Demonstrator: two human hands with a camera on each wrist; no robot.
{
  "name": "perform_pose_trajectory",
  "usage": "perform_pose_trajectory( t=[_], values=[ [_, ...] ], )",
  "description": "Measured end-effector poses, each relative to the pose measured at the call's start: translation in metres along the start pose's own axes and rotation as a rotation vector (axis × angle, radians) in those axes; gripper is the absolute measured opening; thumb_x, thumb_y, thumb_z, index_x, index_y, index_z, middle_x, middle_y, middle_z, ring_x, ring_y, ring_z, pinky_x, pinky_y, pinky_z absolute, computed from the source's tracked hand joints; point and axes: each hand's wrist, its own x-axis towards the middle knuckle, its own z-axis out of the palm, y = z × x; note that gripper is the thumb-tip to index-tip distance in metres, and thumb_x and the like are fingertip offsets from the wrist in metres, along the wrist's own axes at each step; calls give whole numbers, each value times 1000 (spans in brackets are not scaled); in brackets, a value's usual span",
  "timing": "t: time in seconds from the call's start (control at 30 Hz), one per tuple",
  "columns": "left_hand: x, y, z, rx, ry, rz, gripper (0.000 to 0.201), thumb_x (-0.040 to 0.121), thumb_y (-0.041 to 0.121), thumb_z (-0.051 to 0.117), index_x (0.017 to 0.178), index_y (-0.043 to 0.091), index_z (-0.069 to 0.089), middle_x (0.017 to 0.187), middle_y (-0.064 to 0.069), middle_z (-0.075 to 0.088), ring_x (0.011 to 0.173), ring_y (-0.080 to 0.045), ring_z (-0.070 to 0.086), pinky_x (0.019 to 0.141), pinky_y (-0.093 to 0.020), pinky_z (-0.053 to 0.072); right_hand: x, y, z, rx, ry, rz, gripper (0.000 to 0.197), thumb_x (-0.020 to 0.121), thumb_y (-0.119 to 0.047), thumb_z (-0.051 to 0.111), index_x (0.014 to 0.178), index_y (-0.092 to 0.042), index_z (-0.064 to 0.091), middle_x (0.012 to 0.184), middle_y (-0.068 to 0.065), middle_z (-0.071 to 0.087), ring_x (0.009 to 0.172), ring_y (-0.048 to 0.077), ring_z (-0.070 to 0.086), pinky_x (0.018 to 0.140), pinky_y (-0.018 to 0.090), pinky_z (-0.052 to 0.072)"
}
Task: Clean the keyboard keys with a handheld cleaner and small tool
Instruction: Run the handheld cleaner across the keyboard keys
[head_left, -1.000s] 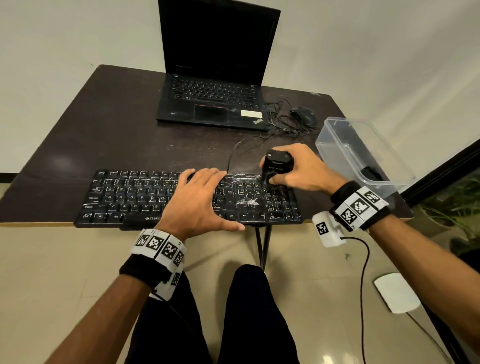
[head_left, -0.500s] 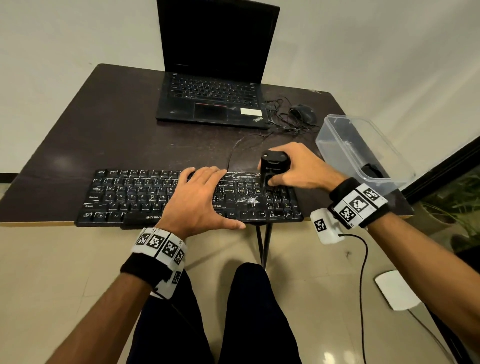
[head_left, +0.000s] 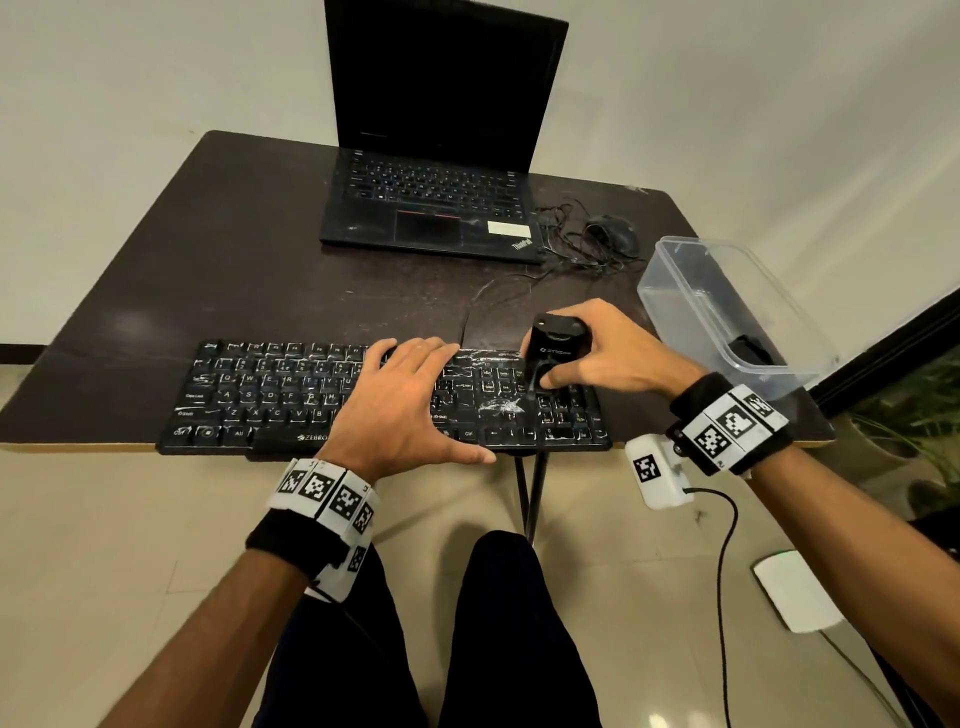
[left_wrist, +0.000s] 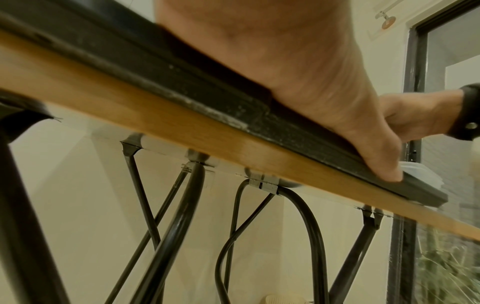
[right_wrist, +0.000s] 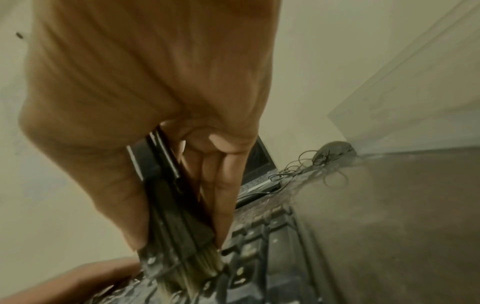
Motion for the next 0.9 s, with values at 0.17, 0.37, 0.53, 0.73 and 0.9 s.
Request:
perform_pose_trajectory(
  t=[0.17,0.37,0.53,0.73,0.9],
  values=[
    [0,1,1,-8,4,5,140,51,109,48,157,18,39,160,0,45,150,-16,36,130,-46,12,0,3,0,-10,122,11,29,70,-20,84,97,-23,78,92,-4,80,91,17,76,91,44,61],
    [0,2,0,0,6,4,139,52,108,48,157,17,39,160,1,45,151,-16,36,130,-44,11,-2,5,-1,2,163,35,29,72,-18,86,99,-24,78,94,-5,80,94,18,76,91,43,61],
    [0,1,0,-6,0,0,139,52,108,48,158,18,38,161,1,43,151,-15,34,130,-45,10,-3,9,-3,26,130,102,32,67,-23,87,98,-26,79,95,-3,81,94,22,77,94,49,61],
    [0,1,1,-14,6,-6,139,52,107,49,158,18,38,161,1,43,151,-15,34,130,-43,9,-14,11,3,81,166,177,32,72,-15,90,101,-25,80,96,-4,81,96,17,77,96,46,61],
    [1,1,1,-6,0,-3,140,52,108,49,158,19,38,161,1,43,151,-15,34,130,-44,10,-22,5,15,62,252,173,29,69,-25,88,97,-25,79,91,-6,80,91,15,76,91,45,62]
  ],
)
